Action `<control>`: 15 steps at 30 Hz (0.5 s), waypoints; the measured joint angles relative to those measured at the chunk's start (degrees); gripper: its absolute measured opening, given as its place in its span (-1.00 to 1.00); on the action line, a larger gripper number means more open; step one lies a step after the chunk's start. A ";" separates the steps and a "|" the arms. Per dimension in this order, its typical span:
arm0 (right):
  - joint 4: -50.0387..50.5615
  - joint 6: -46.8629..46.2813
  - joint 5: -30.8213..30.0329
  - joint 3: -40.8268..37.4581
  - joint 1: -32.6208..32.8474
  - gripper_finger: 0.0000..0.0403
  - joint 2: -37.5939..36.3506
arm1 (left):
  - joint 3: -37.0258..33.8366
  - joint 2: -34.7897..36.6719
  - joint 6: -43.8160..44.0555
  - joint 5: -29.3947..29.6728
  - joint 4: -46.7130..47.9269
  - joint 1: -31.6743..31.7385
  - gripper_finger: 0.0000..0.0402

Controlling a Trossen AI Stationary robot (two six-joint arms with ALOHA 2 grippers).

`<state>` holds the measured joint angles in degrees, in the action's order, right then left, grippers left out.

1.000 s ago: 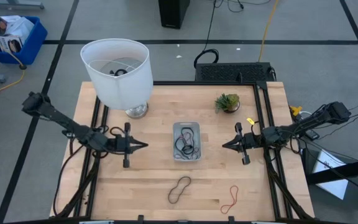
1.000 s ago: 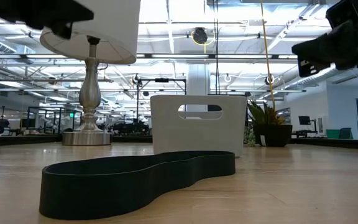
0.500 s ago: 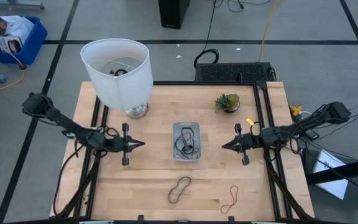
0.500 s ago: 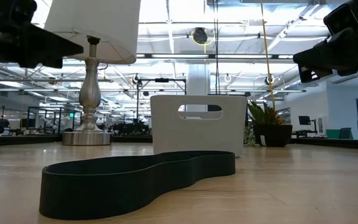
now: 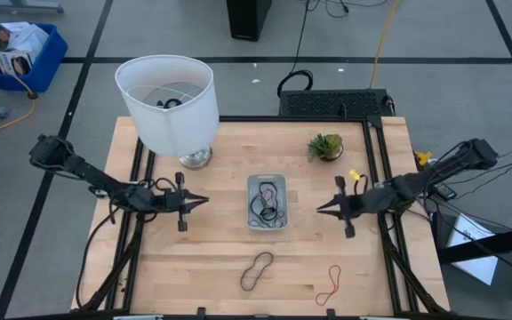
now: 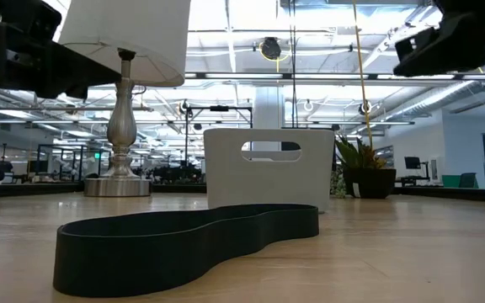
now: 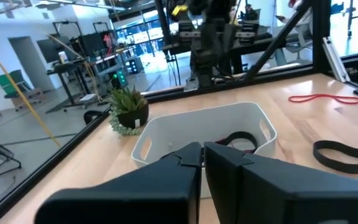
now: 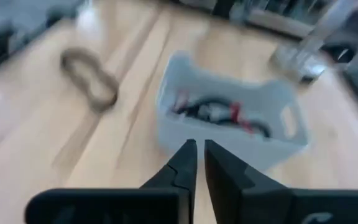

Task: Pick and place rubber bands into bin
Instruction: Put the red rubber band into the gray bin

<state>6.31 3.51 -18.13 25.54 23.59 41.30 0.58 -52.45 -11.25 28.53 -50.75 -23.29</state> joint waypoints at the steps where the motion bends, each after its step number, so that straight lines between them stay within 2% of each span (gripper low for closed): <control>1: 3.84 -0.50 -0.05 2.84 0.98 -0.85 1.77 | 0.00 0.00 0.24 0.02 0.14 0.20 -0.89; 6: 13.47 -6.70 4.10 13.43 5.50 -0.71 9.43 | 0.00 0.00 1.30 0.00 0.51 0.71 -0.98; 9: 14.77 -12.11 8.92 15.41 8.34 -0.60 14.70 | 0.00 0.00 1.80 0.04 1.62 0.81 -0.96; 15: 15.82 -21.00 13.82 15.94 13.59 -0.31 25.09 | 0.00 0.00 4.23 0.40 2.23 0.83 -0.82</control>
<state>22.13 -17.50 -4.31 41.47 37.17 66.39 0.58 -52.45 -7.02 28.93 -48.51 -22.46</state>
